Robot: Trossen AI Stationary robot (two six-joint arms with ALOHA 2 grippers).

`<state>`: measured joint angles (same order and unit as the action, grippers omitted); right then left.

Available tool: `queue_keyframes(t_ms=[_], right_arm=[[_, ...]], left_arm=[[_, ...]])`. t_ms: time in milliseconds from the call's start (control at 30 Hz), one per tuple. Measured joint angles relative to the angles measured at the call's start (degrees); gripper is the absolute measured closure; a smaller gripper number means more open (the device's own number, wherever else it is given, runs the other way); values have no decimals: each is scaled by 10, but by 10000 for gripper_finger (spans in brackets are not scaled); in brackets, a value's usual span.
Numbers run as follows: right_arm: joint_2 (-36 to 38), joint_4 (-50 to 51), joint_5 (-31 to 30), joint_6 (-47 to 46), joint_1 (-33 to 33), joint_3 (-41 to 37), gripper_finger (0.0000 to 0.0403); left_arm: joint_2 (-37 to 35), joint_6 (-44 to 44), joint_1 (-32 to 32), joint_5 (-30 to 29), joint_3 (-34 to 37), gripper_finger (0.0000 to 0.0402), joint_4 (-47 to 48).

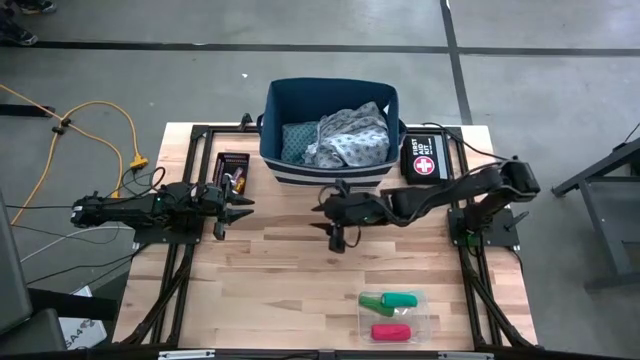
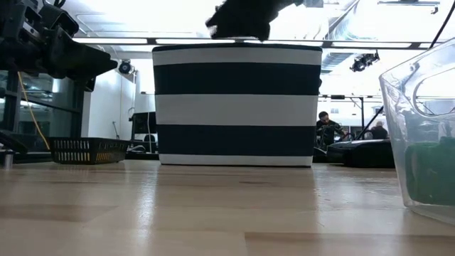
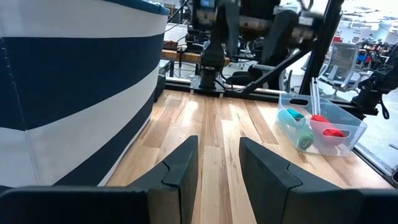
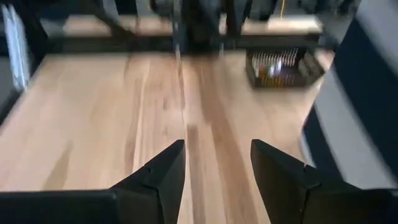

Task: Pick & Place Medicine items
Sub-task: Return to Home Position

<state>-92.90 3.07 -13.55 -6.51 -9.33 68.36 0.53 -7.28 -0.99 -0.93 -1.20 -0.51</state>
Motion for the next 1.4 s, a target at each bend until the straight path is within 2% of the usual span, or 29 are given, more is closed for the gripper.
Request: queue_keyframes(t_ms=[100,367,533,667,833,933,1200,1400], right_arm=[[-10,-6,-3,-19,0,-3,232],[-18,2,-59,-24,1,-3,232],[-18,-13,-58,-19,4,-23,232],[-7,-49,-1,-8,28,-71,232],[20,-127,142,-10,73,-141,232],[29,-159,193,-10,96,-183,232],[100,-166,184,-12,129,-260,232],[198,-165,147,-23,128,-331,232]], left_arm=[[0,0,0,0,0,291,0],[0,0,0,0,0,291,0],[0,0,0,0,0,291,0],[0,0,0,0,0,291,0],[0,0,0,0,0,291,0],[0,0,0,0,0,291,0],[0,0,0,0,0,291,0],[0,0,0,0,0,291,0]])
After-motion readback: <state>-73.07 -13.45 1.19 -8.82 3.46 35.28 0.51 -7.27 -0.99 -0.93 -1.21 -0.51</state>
